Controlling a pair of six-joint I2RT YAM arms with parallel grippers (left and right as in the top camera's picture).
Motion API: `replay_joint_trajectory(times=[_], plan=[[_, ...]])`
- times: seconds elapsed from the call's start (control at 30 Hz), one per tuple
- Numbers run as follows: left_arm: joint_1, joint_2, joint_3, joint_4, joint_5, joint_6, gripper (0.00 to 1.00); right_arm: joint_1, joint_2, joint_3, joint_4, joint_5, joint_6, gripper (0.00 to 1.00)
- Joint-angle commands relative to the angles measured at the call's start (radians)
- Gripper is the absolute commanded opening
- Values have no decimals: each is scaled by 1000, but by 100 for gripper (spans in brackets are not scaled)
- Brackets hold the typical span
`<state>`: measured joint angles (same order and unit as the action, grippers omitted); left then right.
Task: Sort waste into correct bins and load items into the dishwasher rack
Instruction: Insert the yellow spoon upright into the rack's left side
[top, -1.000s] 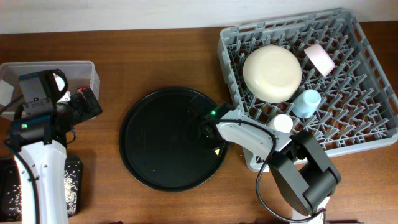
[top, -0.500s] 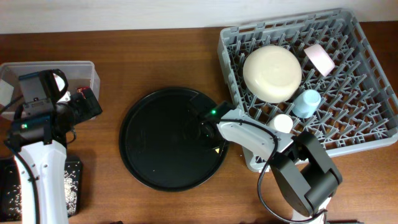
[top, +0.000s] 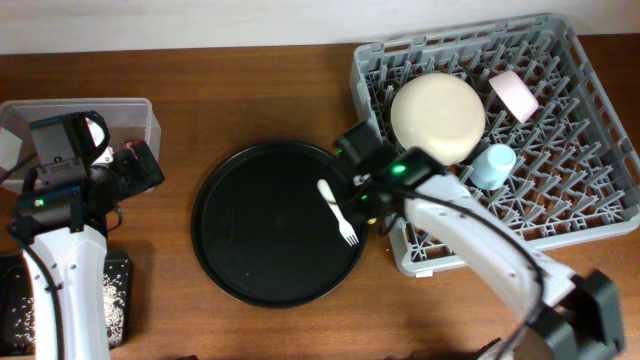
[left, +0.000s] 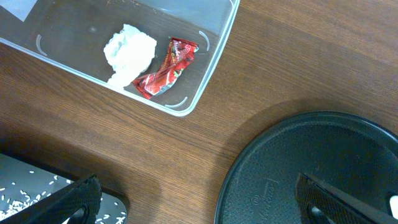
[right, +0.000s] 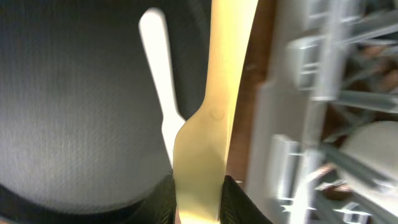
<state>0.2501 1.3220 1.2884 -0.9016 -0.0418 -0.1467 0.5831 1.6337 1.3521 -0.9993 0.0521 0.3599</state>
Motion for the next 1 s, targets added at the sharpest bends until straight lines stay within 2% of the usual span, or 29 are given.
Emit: replay_joint_trajectory(times=[0.0,0.17,0.43,0.63,0.7,0.73,0.77,0.83,0.87,0.9,0.97], plan=[[2,-8,8,-1,0,5,99,-92,-87,17,-34,17,-32,24],[2,-8,8,-1,0,5,99,-206,-87,-13,-49,73,-57,24],[2,-8,8,-1,0,5,99,-212,12,-31,-13,79,-193,24],[2,-8,8,-1,0,5,99,-212,69,-31,-9,118,-195,24],[2,-8,8,-1,0,5,99,-229,70,-31,-10,117,-196,30],[2,-8,8,-1,0,5,99,-235,70,-31,-12,117,-196,36],[2,-8,8,-1,0,5,99,-248,70,-30,-15,112,-196,54],[2,-8,8,-1,0,5,99,-255,69,-29,-15,91,-209,58],[2,-8,8,-1,0,5,99,-256,64,-26,-27,79,-211,57],[2,-8,8,-1,0,5,99,-256,58,-26,-58,35,-210,50],[2,-8,8,-1,0,5,99,-256,58,-26,-91,17,-195,41]])
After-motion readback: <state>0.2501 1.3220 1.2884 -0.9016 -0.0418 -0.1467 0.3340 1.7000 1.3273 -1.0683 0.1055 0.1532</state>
